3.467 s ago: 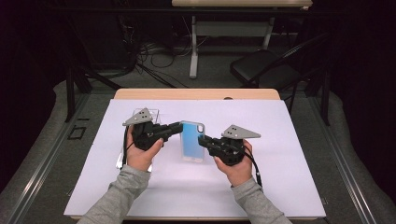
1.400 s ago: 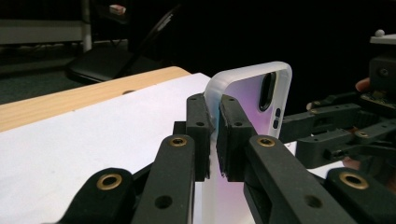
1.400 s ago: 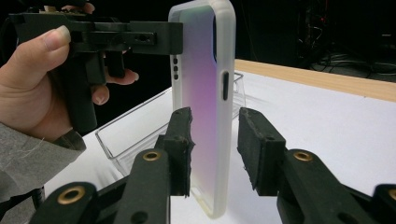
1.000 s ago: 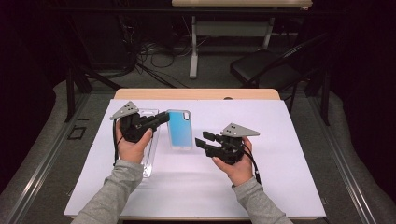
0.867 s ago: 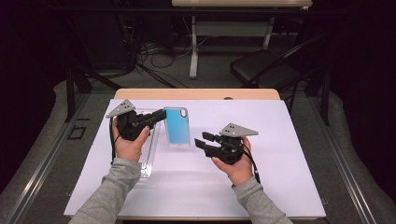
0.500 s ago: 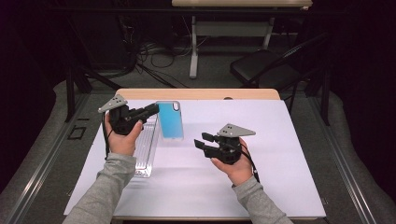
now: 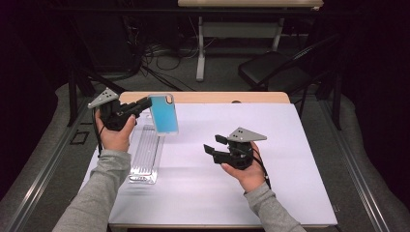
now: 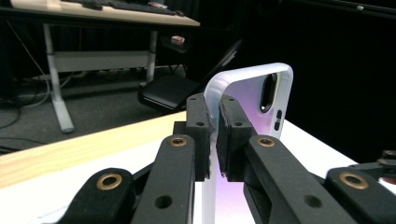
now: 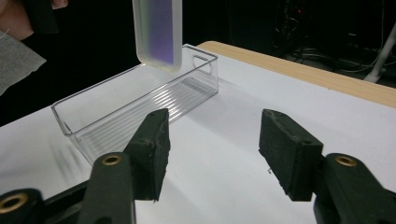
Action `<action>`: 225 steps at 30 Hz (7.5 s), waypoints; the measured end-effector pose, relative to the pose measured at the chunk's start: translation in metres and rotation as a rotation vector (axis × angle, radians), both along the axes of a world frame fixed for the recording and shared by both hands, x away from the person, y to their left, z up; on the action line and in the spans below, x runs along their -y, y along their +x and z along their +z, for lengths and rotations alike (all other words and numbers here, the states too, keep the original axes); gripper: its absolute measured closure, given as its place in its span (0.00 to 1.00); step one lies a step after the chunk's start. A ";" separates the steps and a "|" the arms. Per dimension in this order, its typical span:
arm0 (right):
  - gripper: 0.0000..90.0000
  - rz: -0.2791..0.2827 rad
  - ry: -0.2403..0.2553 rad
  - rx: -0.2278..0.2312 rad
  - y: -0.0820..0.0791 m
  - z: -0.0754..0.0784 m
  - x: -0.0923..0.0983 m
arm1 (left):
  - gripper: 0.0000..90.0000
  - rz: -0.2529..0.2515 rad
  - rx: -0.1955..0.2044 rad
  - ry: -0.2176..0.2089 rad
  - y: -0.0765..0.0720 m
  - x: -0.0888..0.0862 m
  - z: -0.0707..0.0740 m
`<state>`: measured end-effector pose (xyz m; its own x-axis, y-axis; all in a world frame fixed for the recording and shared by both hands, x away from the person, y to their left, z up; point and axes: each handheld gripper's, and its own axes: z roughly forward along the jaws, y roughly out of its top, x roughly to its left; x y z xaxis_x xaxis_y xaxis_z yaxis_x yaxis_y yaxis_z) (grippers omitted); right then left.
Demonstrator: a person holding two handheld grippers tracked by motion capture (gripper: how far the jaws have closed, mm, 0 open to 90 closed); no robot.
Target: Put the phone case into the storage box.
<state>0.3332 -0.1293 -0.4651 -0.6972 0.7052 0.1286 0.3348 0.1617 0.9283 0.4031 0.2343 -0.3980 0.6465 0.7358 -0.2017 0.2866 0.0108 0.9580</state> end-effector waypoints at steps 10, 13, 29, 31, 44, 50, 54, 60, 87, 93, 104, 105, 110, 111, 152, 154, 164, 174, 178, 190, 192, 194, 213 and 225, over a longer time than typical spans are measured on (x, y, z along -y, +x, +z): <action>0.19 -0.071 -0.015 0.017 0.000 -0.001 0.011 | 0.94 0.031 0.016 0.005 0.011 -0.014 0.004; 0.16 -0.073 -0.008 0.018 0.000 -0.001 0.014 | 0.94 0.041 0.016 0.006 0.014 -0.018 0.004; 0.01 -0.069 0.025 -0.024 -0.002 -0.004 0.021 | 0.94 0.063 0.029 0.004 0.032 -0.033 -0.004; 0.02 -0.084 0.007 -0.020 -0.003 -0.004 0.021 | 0.94 0.067 0.027 0.009 0.034 -0.035 -0.004; 0.02 -0.091 -0.012 0.009 -0.008 -0.004 0.023 | 0.94 0.086 0.059 0.027 0.046 -0.042 0.009; 0.00 -0.105 -0.032 0.018 -0.011 -0.005 0.026 | 0.94 0.090 0.068 0.022 0.052 -0.046 0.011; 0.00 -0.107 -0.034 0.017 -0.011 -0.006 0.028 | 0.94 0.103 0.058 0.029 0.056 -0.050 0.008; 0.00 -0.109 -0.037 0.012 -0.011 -0.007 0.030 | 0.94 0.129 0.040 0.033 0.063 -0.057 0.002; 0.00 -0.125 -0.045 -0.001 -0.013 -0.011 0.034 | 0.94 0.139 -0.013 0.094 0.089 -0.059 -0.028; 0.01 -0.138 -0.048 0.001 -0.016 -0.010 0.036 | 0.94 0.121 -0.016 0.109 0.094 -0.057 -0.035; 0.01 -0.162 -0.043 0.005 -0.019 -0.009 0.044 | 0.94 0.104 -0.023 0.115 0.100 -0.048 -0.045; 0.01 -0.161 -0.045 0.005 -0.019 -0.009 0.044 | 0.94 0.101 -0.023 0.116 0.101 -0.048 -0.046; 0.01 -0.164 -0.046 0.004 -0.019 -0.010 0.046 | 0.94 0.115 -0.033 0.107 0.102 -0.048 -0.056; 0.01 -0.163 -0.046 0.001 -0.019 -0.010 0.046 | 0.94 0.119 -0.036 0.106 0.102 -0.049 -0.058; 0.02 -0.172 -0.050 -0.018 -0.017 -0.020 0.049 | 0.94 0.117 -0.088 0.146 0.106 -0.043 -0.092; 0.02 -0.172 -0.049 -0.019 -0.017 -0.020 0.048 | 0.94 0.120 -0.090 0.150 0.106 -0.043 -0.095; 0.03 -0.171 -0.048 -0.018 -0.017 -0.021 0.047 | 0.94 0.125 -0.085 0.145 0.104 -0.046 -0.097; 0.03 -0.170 -0.048 -0.019 -0.016 -0.022 0.047 | 0.93 0.139 -0.097 0.147 0.106 -0.047 -0.098; 0.04 -0.170 -0.049 -0.026 -0.016 -0.022 0.047 | 0.93 0.159 -0.094 0.165 0.107 -0.048 -0.099; 0.04 -0.174 -0.048 -0.027 -0.015 -0.024 0.046 | 0.93 0.174 -0.109 0.152 0.109 -0.051 -0.102; 0.04 -0.174 -0.047 -0.028 -0.016 -0.024 0.046 | 0.93 0.177 -0.113 0.147 0.109 -0.052 -0.102; 0.05 -0.173 -0.047 -0.029 -0.015 -0.024 0.046 | 0.93 0.177 -0.115 0.143 0.109 -0.052 -0.102; 0.05 -0.173 -0.056 -0.028 -0.015 -0.024 0.046 | 0.61 0.203 -0.140 0.102 0.108 -0.059 -0.103; 0.06 -0.178 -0.055 -0.023 -0.016 -0.024 0.047 | 0.53 0.214 -0.139 0.104 0.105 -0.063 -0.099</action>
<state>0.3177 -0.1763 -0.4894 -0.5584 0.8234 0.1013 0.3841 0.1483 0.9113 0.5077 0.2977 -0.4974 0.4450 0.8742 -0.1941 0.4176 -0.0109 0.9086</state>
